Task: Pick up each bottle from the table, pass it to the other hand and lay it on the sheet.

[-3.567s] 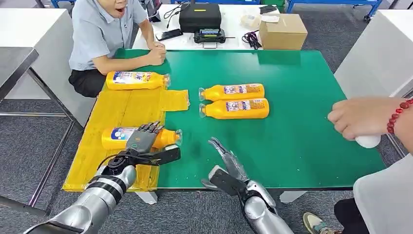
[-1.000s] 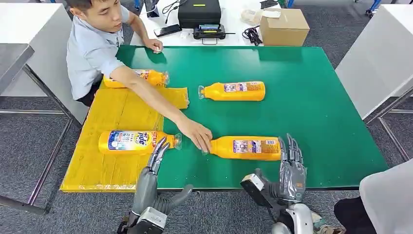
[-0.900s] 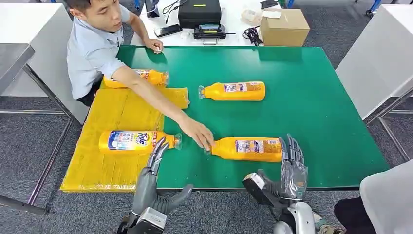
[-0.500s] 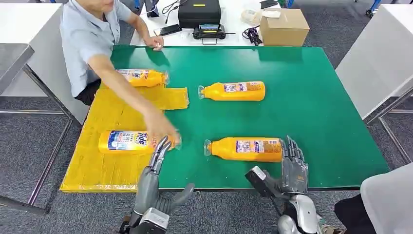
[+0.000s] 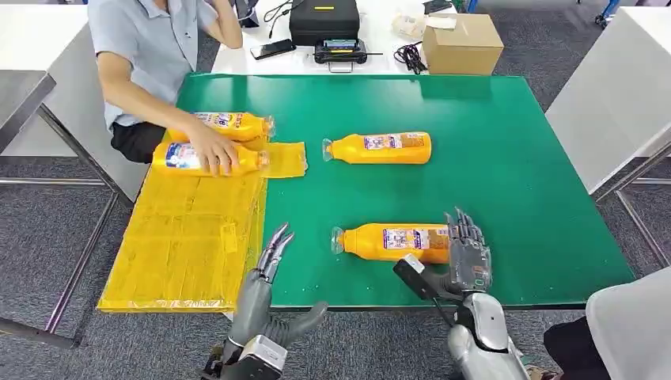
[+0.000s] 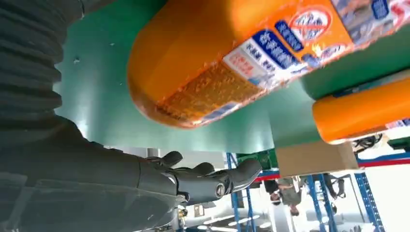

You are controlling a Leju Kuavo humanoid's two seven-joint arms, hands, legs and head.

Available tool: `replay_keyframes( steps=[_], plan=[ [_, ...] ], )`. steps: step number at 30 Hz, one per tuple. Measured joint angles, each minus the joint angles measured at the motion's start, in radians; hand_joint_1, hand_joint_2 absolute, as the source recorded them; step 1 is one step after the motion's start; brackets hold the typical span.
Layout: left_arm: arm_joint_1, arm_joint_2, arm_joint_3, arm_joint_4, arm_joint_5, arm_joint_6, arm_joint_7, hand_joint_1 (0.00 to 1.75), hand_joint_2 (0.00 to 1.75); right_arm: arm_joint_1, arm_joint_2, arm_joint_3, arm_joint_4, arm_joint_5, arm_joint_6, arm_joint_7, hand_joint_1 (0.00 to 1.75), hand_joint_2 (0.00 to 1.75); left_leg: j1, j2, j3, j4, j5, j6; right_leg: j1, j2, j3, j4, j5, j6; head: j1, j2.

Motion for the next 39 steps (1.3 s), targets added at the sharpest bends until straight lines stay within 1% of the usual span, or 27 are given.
replay_keyframes(
  steps=[4,10,19,26,27,28,29,34,39],
  plan=[
    [-0.002,0.0,-0.005,0.005,0.0,-0.002,-0.001,0.0,1.75,-0.009,0.0,0.014,0.022,0.002,0.005,0.0,0.0,1.75,0.0,0.0,0.0,0.0,0.0,0.0,0.0,0.0,0.0,0.0,0.0,0.0,0.0,0.0],
    [-0.015,0.0,-0.011,0.012,-0.01,-0.015,-0.002,0.0,1.75,-0.03,0.0,0.037,0.052,-0.006,0.042,0.001,0.0,1.75,0.0,0.0,0.0,0.0,0.0,0.0,0.0,0.0,0.0,0.0,0.0,0.0,0.0,0.0],
    [-0.029,0.0,-0.027,0.019,-0.021,-0.034,0.006,0.0,1.75,-0.061,-0.015,0.069,0.077,0.013,0.094,0.041,0.0,1.75,0.0,0.0,0.001,0.0,0.0,0.0,0.0,0.0,0.001,0.0,0.0,0.0,0.0,0.0],
    [-0.032,0.0,-0.034,0.02,-0.03,-0.047,0.01,0.0,1.75,-0.077,-0.023,0.08,0.095,0.01,0.13,0.052,0.0,1.75,0.0,0.001,0.003,0.0,0.0,0.0,0.0,0.0,0.002,0.0,0.0,0.0,0.0,0.0],
    [-0.033,0.0,-0.035,0.021,-0.03,-0.047,0.01,0.0,1.75,-0.079,-0.024,0.082,0.097,0.007,0.136,0.052,0.3,1.75,0.0,0.001,0.003,0.0,0.0,0.0,0.0,0.0,0.002,0.0,0.0,0.0,0.0,0.0],
    [-0.033,0.0,-0.035,0.021,-0.03,-0.047,0.01,0.0,1.75,-0.081,-0.026,0.085,0.1,0.003,0.139,0.053,1.38,1.75,0.0,0.001,0.004,0.0,0.0,0.0,0.0,0.0,0.003,0.0,0.0,0.0,0.0,0.0],
    [-0.033,0.0,-0.035,0.021,-0.03,-0.047,0.01,0.0,1.75,-0.083,-0.027,0.086,0.103,0.002,0.14,0.053,1.75,1.75,0.0,0.001,0.004,0.0,0.0,0.0,0.0,0.0,0.003,0.0,0.0,0.0,0.0,0.0],
    [-0.037,0.0,-0.036,0.027,-0.029,-0.05,0.01,0.0,1.75,-0.095,-0.034,0.089,0.128,-0.011,0.167,0.054,1.75,1.75,0.0,0.001,0.005,0.0,0.0,0.0,0.0,0.0,0.004,0.0,0.0,0.0,0.0,0.0],
    [-0.049,0.0,-0.042,0.04,-0.028,-0.052,0.012,0.0,1.75,-0.128,-0.05,0.089,0.173,-0.057,0.19,0.021,1.75,1.75,0.0,0.002,0.008,0.0,0.0,0.0,0.0,0.001,0.007,-0.001,0.0,0.0,0.0,0.0]
  ],
)
